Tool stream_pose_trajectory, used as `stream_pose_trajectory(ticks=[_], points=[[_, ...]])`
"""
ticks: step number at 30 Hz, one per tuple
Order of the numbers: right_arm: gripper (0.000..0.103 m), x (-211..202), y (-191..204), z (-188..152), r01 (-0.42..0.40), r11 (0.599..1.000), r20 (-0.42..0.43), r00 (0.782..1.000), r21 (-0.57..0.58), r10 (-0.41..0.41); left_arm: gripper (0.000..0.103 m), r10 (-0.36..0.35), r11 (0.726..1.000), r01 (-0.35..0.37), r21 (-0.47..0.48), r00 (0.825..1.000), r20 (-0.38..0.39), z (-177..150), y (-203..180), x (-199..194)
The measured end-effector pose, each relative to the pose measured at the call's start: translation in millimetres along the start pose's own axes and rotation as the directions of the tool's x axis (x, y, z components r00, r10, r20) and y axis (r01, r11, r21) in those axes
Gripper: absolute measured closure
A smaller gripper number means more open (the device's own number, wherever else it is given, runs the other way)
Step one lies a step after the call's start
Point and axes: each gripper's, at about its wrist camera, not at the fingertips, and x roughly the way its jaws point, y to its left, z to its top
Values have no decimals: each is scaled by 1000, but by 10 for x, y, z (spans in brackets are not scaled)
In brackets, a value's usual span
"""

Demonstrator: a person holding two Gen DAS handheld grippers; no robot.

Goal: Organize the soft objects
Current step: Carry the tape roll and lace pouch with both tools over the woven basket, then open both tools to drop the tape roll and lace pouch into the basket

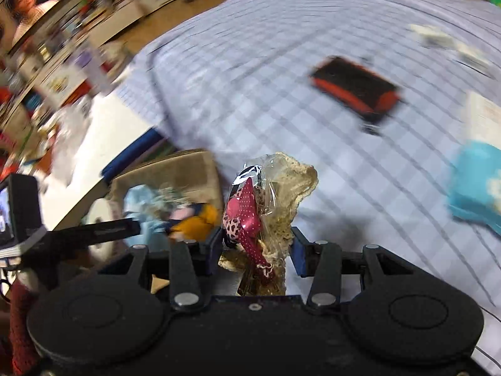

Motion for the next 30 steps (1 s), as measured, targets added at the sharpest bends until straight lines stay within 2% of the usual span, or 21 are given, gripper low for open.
stream_pose_trajectory(ticks=[2, 9, 17, 30], points=[[59, 120, 195, 93, -28, 999, -5, 1000, -38, 27, 15, -1, 1000, 1, -18, 1000, -2, 30, 79, 31], [58, 604, 724, 358, -42, 993, -27, 999, -114, 39, 15, 10, 998, -11, -61, 1000, -9, 148, 280, 164], [58, 941, 886, 511, -43, 992, -48, 998, -115, 38, 15, 3, 997, -6, -75, 999, -39, 192, 318, 312], [58, 1141, 944, 596, -36, 994, -47, 998, -100, 32, 15, 3, 998, -6, -68, 999, -46, 198, 288, 350]])
